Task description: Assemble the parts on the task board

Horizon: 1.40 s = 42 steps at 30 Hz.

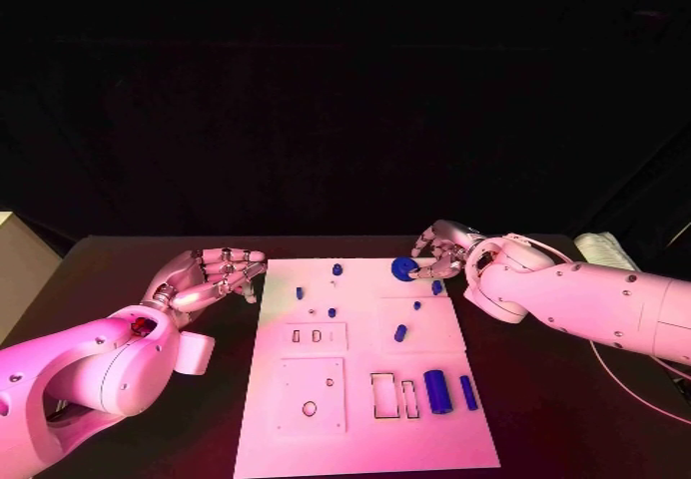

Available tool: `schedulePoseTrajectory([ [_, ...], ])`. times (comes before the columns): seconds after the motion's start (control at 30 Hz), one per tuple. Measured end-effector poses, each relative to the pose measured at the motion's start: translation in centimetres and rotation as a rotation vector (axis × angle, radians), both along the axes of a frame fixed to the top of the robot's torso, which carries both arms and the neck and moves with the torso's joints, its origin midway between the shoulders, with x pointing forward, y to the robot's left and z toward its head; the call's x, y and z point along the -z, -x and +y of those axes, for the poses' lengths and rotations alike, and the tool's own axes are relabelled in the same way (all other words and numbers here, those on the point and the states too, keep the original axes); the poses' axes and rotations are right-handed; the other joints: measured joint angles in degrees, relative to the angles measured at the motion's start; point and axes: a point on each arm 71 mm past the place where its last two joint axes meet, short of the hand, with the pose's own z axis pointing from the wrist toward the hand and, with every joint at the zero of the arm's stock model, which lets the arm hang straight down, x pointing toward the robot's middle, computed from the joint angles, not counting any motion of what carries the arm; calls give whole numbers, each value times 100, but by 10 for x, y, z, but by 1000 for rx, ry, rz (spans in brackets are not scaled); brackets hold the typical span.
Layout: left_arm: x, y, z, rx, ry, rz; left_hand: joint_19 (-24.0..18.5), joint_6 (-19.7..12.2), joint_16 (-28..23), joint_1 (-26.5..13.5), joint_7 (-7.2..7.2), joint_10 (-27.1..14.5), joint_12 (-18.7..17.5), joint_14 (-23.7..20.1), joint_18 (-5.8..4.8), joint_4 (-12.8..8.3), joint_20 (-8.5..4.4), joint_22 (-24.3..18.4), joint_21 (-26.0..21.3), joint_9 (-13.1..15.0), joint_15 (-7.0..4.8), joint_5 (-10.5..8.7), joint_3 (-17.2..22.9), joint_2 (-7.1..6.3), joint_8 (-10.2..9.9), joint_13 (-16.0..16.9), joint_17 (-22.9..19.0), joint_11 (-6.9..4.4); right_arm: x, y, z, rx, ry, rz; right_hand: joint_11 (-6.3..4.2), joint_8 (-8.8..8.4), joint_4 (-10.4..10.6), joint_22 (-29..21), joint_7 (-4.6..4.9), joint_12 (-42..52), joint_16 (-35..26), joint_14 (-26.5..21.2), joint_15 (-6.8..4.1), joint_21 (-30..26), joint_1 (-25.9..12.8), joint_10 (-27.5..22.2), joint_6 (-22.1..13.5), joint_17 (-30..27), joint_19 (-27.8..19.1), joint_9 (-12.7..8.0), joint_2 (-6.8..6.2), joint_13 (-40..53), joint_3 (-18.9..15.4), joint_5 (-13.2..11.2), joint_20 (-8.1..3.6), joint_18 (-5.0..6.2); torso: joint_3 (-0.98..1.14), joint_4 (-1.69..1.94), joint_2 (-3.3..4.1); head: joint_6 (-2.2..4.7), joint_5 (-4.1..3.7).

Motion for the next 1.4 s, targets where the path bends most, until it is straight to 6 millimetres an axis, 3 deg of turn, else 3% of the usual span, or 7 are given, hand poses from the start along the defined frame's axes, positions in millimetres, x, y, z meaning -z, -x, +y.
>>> schedulePoseTrajectory([
  [0.13, 0, 0, 0, 0, 0, 0, 0, 0, 0, 0, 0, 0, 0, 0, 0, 0, 0, 5, 0, 0, 0, 0, 0, 0, 0, 0, 0, 0, 2, -3, 3, 4, -2, 9, 9, 71, 63, 0, 13, 245, 45, 0, 3, 36, 37, 9, -16, 0, -19, 16, 31, 0, -63, 73, 22, -3, -7, 8, -3, -12, 9],
  [0.2, 0, 0, 0, 0, 0, 0, 0, 0, 0, 0, 0, 0, 0, 0, 0, 0, 0, 5, 0, -1, 0, 0, 0, 0, 0, 0, 0, 0, 3, -5, 3, 8, -2, 12, 30, 132, 137, 0, 17, 429, 94, 0, 40, 36, 157, 30, -58, 0, 0, 31, 69, 0, -101, 186, 40, -87, -10, 8, -4, -17, 12],
  [0.5, 0, -1, 1, 1, 0, 1, 0, 0, 0, 0, 0, 0, 0, 0, 0, 0, 0, 4, 0, -1, 0, 0, 0, 0, 0, 0, 0, 0, 5, -8, 7, 13, -5, 17, 30, 132, 138, -1, 18, 443, 93, 0, 40, 36, 157, 31, -58, -1, 0, 31, 69, 0, -101, 189, 40, -87, -12, -9, -8, -23, 37],
  [0.87, 0, -1, 0, 3, 0, 2, 0, 0, 0, 0, 0, 0, 0, 0, 0, 0, 0, 20, 23, 12, 0, 0, 0, 0, 0, 7, -8, 0, 8, -13, 12, 17, -3, 19, 30, 132, 161, -2, 18, 443, 93, 0, 40, 36, 187, 31, -58, -2, 0, 31, 99, -2, -78, 212, 40, -86, -15, -8, -12, -39, 16],
  [1.4, 1, -1, 0, 5, 0, 3, 0, 0, 0, 0, 0, 0, 0, 0, 0, 0, 0, 19, 23, 11, 0, 0, 0, 0, 0, 6, -7, 0, 13, -16, 15, 19, -1, 30, 30, 176, 215, -3, 18, 443, 92, 0, 40, 35, 231, 31, -58, -3, 0, 32, 146, -3, -23, 229, 40, -86, -7, -14, -12, -73, 60],
])
